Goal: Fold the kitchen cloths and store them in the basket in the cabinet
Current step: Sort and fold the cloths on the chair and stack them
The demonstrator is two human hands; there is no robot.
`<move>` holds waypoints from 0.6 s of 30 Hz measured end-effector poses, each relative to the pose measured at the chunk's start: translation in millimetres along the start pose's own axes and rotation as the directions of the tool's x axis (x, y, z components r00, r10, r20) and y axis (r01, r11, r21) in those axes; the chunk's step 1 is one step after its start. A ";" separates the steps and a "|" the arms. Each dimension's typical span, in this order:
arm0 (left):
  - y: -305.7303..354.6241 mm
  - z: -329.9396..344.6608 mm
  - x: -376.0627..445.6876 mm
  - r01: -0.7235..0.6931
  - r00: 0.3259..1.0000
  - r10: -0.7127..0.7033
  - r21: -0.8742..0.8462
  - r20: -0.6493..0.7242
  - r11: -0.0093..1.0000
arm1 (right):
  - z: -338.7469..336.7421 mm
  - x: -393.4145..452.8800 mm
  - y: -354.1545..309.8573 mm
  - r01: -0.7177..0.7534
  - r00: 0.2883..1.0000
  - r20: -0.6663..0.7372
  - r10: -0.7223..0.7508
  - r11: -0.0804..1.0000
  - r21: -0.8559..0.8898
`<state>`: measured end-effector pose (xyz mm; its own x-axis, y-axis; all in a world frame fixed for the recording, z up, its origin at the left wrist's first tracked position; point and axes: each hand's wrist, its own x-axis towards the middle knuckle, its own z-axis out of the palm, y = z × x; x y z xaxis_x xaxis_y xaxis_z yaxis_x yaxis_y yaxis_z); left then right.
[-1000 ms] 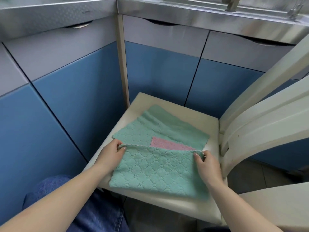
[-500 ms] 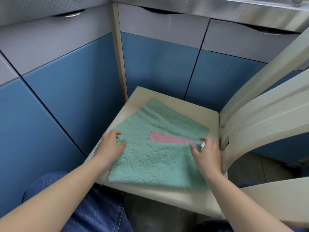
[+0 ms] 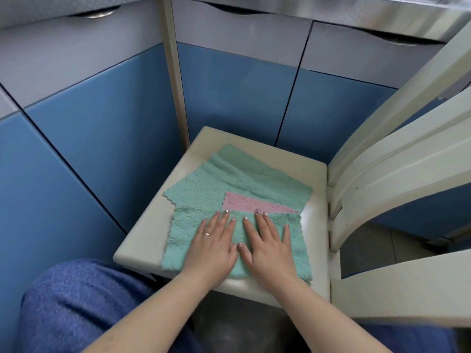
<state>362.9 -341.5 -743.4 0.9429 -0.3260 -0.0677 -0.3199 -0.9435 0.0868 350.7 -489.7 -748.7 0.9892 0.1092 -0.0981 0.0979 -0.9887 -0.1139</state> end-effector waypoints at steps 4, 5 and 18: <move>-15.3 0.4 4.3 0.009 0.998 -0.009 -0.004 0.066 1.000 | -3.5 3.0 4.9 -0.019 1.000 0.017 0.019 0.999 0.025; -16.5 0.0 7.6 0.011 0.999 -0.012 0.017 0.052 1.000 | -3.4 5.7 5.4 -0.029 0.999 0.020 0.029 0.999 0.036; -58.6 -1.9 13.6 0.197 0.980 -0.197 0.010 0.034 0.980 | -9.6 7.8 51.3 -0.198 0.979 0.042 0.198 0.980 0.012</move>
<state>394.7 -290.5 -747.5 0.9839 -0.1354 -0.1170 -0.1288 -0.9897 0.0617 364.5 -540.5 -745.9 0.9835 -0.0840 -0.1601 -0.1015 -0.9894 -0.1042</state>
